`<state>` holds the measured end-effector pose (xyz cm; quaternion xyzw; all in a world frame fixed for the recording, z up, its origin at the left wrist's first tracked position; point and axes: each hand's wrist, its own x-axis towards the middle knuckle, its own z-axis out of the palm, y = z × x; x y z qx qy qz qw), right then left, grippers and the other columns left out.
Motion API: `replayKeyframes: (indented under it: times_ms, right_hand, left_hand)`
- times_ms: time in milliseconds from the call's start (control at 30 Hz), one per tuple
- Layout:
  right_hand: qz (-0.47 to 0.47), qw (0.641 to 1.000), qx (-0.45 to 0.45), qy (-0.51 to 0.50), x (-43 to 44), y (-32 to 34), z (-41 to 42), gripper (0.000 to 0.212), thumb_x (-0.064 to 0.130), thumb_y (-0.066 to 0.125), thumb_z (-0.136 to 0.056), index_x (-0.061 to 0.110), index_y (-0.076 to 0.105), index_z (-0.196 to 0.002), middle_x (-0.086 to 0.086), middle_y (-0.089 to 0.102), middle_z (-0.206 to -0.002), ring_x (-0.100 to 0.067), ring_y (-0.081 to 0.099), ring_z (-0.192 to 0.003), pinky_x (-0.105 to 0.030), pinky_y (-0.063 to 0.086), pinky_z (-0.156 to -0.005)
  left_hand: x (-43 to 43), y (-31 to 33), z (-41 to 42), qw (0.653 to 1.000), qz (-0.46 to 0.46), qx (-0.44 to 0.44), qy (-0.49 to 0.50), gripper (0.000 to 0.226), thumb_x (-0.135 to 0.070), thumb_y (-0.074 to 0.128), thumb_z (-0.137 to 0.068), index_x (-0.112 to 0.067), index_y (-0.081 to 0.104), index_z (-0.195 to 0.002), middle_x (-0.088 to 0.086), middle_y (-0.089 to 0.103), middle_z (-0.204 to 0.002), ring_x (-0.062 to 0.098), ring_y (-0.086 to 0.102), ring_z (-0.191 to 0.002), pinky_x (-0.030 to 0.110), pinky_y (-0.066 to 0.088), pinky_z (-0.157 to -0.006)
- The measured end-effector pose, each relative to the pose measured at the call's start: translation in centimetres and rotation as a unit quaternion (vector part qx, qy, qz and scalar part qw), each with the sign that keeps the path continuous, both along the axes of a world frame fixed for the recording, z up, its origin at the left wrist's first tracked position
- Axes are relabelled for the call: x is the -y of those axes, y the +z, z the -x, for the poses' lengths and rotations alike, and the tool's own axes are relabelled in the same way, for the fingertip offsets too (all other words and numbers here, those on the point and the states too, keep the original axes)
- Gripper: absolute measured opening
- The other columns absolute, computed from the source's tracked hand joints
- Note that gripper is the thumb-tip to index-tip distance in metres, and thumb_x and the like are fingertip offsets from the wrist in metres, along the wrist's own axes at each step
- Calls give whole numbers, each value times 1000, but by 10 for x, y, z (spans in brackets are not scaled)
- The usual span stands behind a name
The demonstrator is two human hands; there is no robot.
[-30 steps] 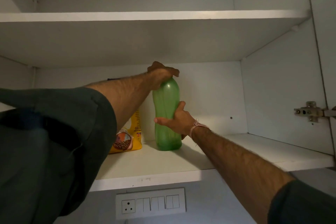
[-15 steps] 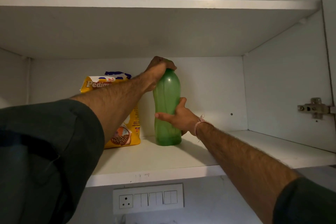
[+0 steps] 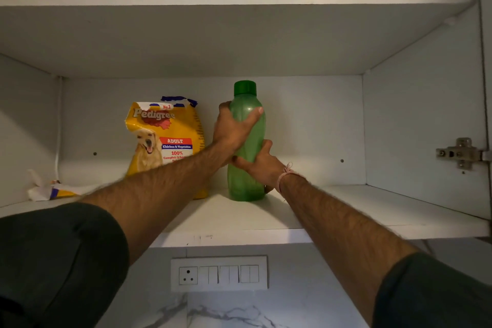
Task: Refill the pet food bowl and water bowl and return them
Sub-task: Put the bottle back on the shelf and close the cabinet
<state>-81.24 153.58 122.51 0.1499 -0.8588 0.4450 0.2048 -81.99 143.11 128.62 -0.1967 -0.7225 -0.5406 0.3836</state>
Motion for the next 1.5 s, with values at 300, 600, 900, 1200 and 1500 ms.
replayKeyframes:
  times_ms: [300, 600, 900, 1200, 1500]
  right_hand:
    - [35, 988, 147, 36, -2, -8, -23, 118, 27, 80, -86, 18, -14, -157, -15, 41, -153, -34, 46, -137, -49, 38, -118]
    - [-26, 994, 95, -39, -12, -28, -81, 132, 31, 90, -74, 18, -12, -158, -17, 48, -141, -34, 49, -133, -45, 43, -113]
    - [-54, 994, 4, -95, -14, -43, -168, 89, 39, 80, -84, 7, 27, -148, -18, 54, -140, -32, 56, -123, -29, 42, -89]
    - [-98, 980, -70, -157, -35, -54, -316, 74, 33, 74, -91, 4, 36, -147, -19, 49, -150, -34, 49, -137, -31, 39, -106]
    - [-161, 952, -94, -243, -89, -50, -482, 61, 31, 71, -92, 9, 44, -143, -13, 52, -146, -30, 52, -132, -35, 43, -106]
  left_hand:
    - [9, -80, -37, 992, 37, 117, -30, 84, -27, 65, -98, -32, 11, -162, 11, 48, -151, 31, 56, -130, 40, 60, -88]
    - [29, -88, -91, 970, 100, 222, 23, 102, -40, 72, -93, -22, 1, -164, 17, 36, -161, 35, 44, -142, 44, 43, -112]
    - [71, -106, -194, 974, 100, 201, -11, 85, -35, 75, -91, -23, 26, -159, 14, 48, -153, 29, 53, -133, 36, 53, -92]
    - [63, -139, -324, 975, 69, 203, -61, 68, -33, 73, -93, -21, 38, -150, 10, 59, -142, 25, 58, -123, 34, 49, -97]
    - [-25, -169, -446, 947, 59, 240, -208, 45, -36, 70, -94, -28, 44, -130, -1, 63, -120, 7, 58, -96, 27, 47, -73]
